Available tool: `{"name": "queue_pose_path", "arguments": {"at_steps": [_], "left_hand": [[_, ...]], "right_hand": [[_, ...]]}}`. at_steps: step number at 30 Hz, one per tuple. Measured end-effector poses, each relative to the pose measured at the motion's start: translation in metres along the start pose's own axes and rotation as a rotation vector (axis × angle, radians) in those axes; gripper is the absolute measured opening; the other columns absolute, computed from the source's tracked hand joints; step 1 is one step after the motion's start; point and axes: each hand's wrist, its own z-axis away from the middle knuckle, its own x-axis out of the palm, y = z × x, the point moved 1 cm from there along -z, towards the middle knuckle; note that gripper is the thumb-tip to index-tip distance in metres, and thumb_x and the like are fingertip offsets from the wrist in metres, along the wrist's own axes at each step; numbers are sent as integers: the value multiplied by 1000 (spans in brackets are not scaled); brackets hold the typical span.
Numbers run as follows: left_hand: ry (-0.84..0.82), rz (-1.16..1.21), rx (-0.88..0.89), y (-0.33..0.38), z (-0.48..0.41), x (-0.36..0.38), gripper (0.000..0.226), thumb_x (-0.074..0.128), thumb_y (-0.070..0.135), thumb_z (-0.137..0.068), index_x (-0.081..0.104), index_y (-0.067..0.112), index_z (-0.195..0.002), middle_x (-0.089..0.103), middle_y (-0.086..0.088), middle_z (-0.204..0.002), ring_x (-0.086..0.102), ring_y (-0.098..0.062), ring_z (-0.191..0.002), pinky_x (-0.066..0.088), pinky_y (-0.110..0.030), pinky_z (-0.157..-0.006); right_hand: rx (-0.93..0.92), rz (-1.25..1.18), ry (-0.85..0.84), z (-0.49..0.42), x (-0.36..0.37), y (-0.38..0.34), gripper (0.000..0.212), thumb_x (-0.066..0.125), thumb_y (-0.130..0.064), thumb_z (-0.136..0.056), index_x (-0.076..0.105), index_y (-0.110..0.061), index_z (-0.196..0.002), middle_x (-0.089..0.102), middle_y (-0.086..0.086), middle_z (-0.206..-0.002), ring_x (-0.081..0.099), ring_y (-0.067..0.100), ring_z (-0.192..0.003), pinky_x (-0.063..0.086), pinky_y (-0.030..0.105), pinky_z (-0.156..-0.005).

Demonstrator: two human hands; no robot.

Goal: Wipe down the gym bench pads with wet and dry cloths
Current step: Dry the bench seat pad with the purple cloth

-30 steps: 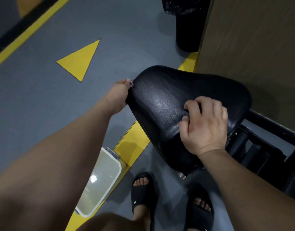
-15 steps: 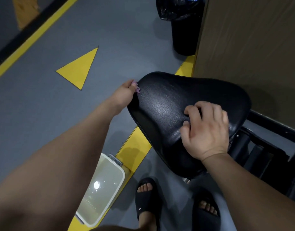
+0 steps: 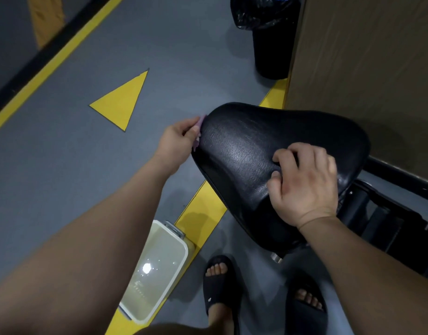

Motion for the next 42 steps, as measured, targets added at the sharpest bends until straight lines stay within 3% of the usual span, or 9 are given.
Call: {"name": "queue_pose_path", "arguments": {"at_steps": [6,12,17,24,27,31,34,39,42], "left_hand": [[-152,84,-210,-4,-25,0,41,36,19,-111,43,13,-151,59,3,-105,51,-7,-86,43,-20,-81],[-173,61,-324,18,-59,15,34,35,3,-98,69,11,-95,59,-16,-103,58,-25,-97,44,-35,-89],[-233,-50,-256,44,-79,28,35,45,14,-83,71,4,-105,68,-25,-110,66,-35,-103,50,-43,-99],[-509,-475,74,93,-93,84,28,51,10,-102,68,4,-123,60,1,-81,48,-6,-64,38,-14,-54],[-649,-598,236,101,-85,103,32,47,16,-106,63,16,-134,61,5,-103,51,-6,-82,40,-15,-72],[-685,-573,233,80,-95,73,30,42,25,-109,58,28,-134,60,12,-96,52,-4,-80,40,-12,-80],[-554,-655,135,72,-109,55,33,42,22,-108,63,13,-132,57,5,-86,52,-9,-77,42,-20,-76],[-653,-954,127,92,-117,78,29,46,19,-94,65,7,-76,70,-20,-93,66,-36,-90,52,-41,-87],[-717,-1017,174,110,-105,111,32,45,20,-95,69,1,-100,67,-23,-109,63,-38,-105,49,-44,-94]], "right_hand": [[6,4,-9,-1,1,0,30,55,-30,-83,65,-17,-108,56,8,-112,48,33,-104,34,44,-92],[11,-2,-1,-1,1,0,32,55,-30,-82,67,-16,-108,57,8,-112,48,33,-104,35,44,-92],[4,4,0,-1,0,1,30,59,-28,-81,67,-17,-107,57,8,-112,48,32,-103,35,43,-91],[6,16,-17,-1,0,1,32,60,-29,-79,67,-15,-108,58,9,-112,49,33,-102,35,43,-89],[7,11,-24,-1,-1,1,32,62,-28,-79,67,-15,-108,58,9,-112,49,32,-103,36,44,-89],[2,-8,-21,-2,-1,1,31,62,-28,-79,67,-15,-107,58,8,-111,50,32,-103,37,43,-90],[13,-15,-25,-2,-1,2,30,61,-29,-80,67,-16,-107,58,7,-111,49,31,-104,36,43,-91],[30,-29,-40,-1,-1,2,29,57,-30,-81,66,-17,-106,57,5,-111,48,29,-104,36,42,-92],[35,-25,-55,-1,-2,2,30,56,-31,-82,66,-17,-107,56,5,-110,48,29,-103,37,42,-92]]}}
